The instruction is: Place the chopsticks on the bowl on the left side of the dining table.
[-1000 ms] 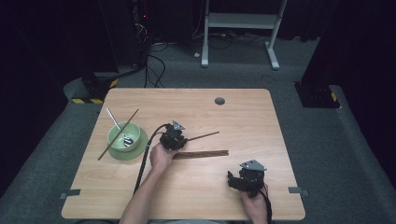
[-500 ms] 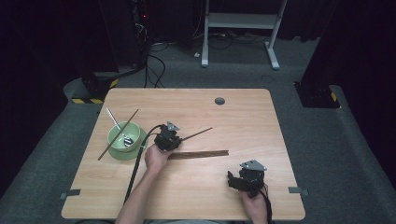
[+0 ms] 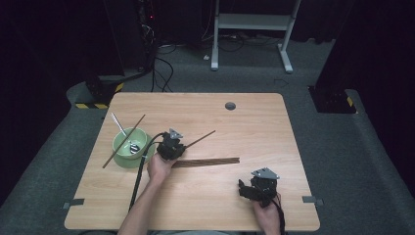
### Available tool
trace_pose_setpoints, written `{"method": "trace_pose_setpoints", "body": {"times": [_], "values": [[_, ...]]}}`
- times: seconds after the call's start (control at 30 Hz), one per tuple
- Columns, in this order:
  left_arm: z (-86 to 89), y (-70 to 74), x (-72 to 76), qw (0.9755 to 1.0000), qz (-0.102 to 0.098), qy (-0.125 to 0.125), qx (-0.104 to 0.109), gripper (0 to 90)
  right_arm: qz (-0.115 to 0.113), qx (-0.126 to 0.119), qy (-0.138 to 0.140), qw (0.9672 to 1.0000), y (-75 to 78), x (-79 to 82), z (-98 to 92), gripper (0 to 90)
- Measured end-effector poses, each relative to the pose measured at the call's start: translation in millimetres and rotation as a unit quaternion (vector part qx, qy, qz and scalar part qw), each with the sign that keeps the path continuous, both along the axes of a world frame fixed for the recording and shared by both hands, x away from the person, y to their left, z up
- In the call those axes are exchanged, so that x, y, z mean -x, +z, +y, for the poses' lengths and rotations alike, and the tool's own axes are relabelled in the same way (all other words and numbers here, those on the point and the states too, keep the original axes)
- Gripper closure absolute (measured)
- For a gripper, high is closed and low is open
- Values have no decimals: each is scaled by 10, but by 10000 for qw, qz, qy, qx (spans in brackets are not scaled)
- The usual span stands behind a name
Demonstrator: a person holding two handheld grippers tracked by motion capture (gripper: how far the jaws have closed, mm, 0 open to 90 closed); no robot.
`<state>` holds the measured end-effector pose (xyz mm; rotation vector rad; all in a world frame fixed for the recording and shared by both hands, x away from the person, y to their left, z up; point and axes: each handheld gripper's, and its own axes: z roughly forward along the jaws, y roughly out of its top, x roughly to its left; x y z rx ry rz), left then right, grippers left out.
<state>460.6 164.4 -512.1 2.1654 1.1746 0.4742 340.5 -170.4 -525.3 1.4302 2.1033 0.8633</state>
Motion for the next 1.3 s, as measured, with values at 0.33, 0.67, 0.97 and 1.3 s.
{"method": "trace_pose_setpoints", "body": {"times": [0.33,0.67,0.97,1.3], "values": [[105,-17,63,9999,-52,100,77,819,-2,0,1,10000,0,0,0,159],[154,-21,118,9999,-87,121,58,830,-2,-1,-1,10000,0,1,0,159],[217,-18,134,9998,-24,144,127,839,1,-4,-6,10000,0,1,1,159],[223,-15,131,9998,-9,156,130,845,0,-4,-5,10000,0,1,1,159]]}}
